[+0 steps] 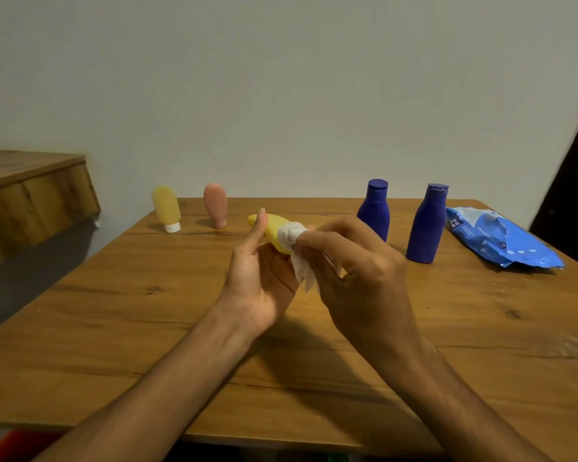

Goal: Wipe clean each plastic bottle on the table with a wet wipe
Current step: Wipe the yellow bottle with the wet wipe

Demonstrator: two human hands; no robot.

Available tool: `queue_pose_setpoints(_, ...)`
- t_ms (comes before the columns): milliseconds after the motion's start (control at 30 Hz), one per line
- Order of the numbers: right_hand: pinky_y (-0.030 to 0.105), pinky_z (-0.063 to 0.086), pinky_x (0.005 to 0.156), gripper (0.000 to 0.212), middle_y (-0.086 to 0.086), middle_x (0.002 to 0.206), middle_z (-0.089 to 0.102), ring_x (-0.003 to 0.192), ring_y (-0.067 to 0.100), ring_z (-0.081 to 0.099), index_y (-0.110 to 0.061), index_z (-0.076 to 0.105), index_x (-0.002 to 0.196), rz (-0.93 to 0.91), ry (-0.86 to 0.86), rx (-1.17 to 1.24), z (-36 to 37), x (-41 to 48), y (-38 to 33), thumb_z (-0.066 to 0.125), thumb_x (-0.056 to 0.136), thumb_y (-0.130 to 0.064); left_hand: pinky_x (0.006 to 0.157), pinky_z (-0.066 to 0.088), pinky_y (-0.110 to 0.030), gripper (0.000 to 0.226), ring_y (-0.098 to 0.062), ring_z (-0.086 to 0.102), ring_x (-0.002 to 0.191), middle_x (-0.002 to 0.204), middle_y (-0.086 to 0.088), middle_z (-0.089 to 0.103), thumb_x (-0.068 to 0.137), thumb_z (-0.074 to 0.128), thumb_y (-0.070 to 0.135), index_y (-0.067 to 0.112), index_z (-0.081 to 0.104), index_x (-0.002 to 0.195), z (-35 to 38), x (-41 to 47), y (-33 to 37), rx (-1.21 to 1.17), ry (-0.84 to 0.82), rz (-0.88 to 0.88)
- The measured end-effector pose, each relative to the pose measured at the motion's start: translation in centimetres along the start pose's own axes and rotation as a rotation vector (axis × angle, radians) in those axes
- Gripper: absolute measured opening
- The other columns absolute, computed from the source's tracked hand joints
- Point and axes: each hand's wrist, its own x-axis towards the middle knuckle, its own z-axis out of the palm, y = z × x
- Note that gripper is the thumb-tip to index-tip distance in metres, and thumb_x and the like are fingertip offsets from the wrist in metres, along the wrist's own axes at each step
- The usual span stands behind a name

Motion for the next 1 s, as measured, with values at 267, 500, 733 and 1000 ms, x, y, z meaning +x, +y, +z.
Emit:
queue_pose_setpoints(267,0.024,0.054,0.056,0.023,0.009,0.086,0.064,0.074,0.015,0.061,-0.003,0.068,0.092,0.014,0.021,-0.018,-0.1,0.0,0.1,0.060,0.083,-0.022,0.068,0.059,-0.032,0.044,-0.021,0.070,0.077,0.084,-0.011,0.069,0.097,0.051,0.046,0.004,0.062,0.105,0.2,-0.1,0.0,0.024,0.006,0.031)
queue_pose_setpoints(500,0.020,0.051,0.056,0.022,0.008,0.086,0.064,0.073,0.014,0.061,-0.003,0.069,0.091,0.062,0.028,-0.017,-0.5,0.2,0.3,0.062,0.081,-0.022,0.068,0.059,-0.032,0.044,-0.022,0.070,0.079,0.086,-0.012,0.070,0.098,0.049,0.045,0.003,0.061,0.106,0.3,0.0,0.2,0.011,-0.012,0.048)
queue_pose_setpoints(733,0.025,0.054,0.055,0.021,0.010,0.085,0.065,0.073,0.017,0.062,-0.003,0.069,0.092,0.024,0.000,-0.016,-0.7,0.3,0.1,0.062,0.079,-0.019,0.069,0.059,-0.033,0.044,-0.021,0.070,0.079,0.084,-0.011,0.070,0.097,0.052,0.046,0.005,0.063,0.105,0.5,-0.4,0.2,0.018,-0.001,0.039)
queue_pose_setpoints(1000,0.011,0.048,0.061,0.021,0.010,0.087,0.066,0.076,0.012,0.061,-0.003,0.069,0.094,0.087,0.078,-0.035,-1.8,1.1,0.8,0.069,0.078,-0.015,0.080,0.059,-0.036,0.040,-0.025,0.069,0.089,0.097,-0.013,0.068,0.098,0.051,0.042,0.007,0.060,0.113,0.4,0.1,0.6,0.010,0.002,0.096)
